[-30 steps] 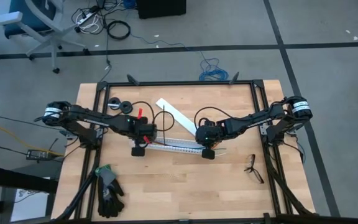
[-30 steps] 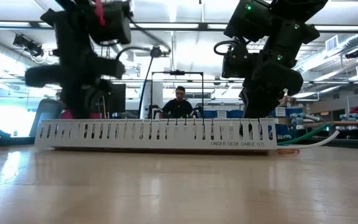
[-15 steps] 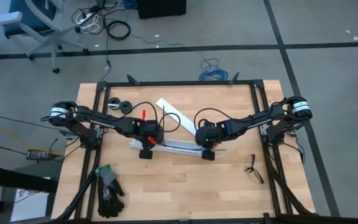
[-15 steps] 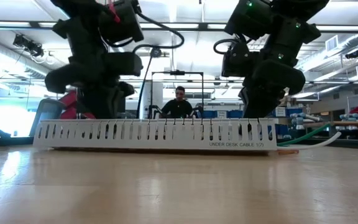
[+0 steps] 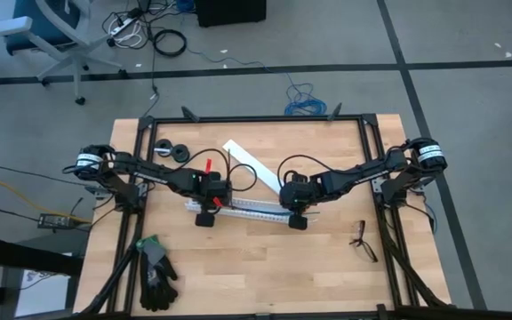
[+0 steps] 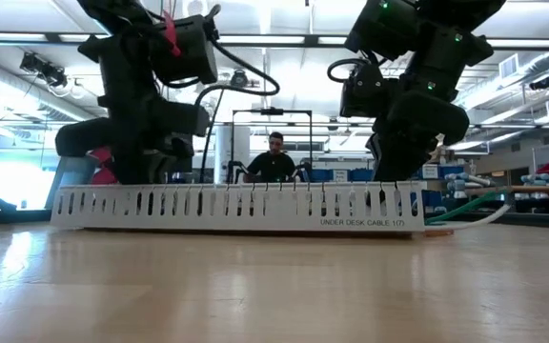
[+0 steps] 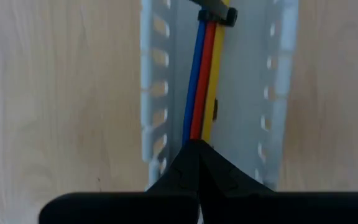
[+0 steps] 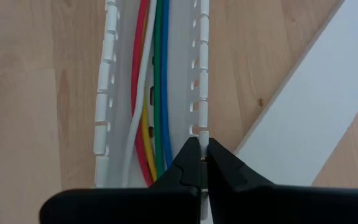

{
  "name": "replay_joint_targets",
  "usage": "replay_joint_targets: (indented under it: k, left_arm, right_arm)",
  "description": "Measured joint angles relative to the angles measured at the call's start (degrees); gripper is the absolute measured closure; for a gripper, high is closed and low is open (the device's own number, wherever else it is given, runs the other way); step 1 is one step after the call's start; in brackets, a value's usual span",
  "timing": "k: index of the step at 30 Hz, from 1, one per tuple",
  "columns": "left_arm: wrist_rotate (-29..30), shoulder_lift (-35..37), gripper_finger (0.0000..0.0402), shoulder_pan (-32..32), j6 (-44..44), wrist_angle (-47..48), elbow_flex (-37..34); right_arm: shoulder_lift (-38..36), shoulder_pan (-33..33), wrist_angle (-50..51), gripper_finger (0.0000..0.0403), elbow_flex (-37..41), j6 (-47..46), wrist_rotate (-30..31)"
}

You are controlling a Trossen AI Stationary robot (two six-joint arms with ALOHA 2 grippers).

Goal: Ziptie cables
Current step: Put the zip-tied cables into the white cable duct

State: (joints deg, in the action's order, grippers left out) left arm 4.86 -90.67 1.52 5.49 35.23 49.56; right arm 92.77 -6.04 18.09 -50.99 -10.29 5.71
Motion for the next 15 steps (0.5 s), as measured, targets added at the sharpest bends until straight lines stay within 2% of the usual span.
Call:
replay_joint_targets:
  k: [15]
  left_arm:
    - [0.6, 0.1, 0.0402, 0.0, -2.7, 9.9, 0.0]
  right_arm:
    - [0.0, 0.0, 0.5, 0.0403, 0.0, 0.0, 0.6]
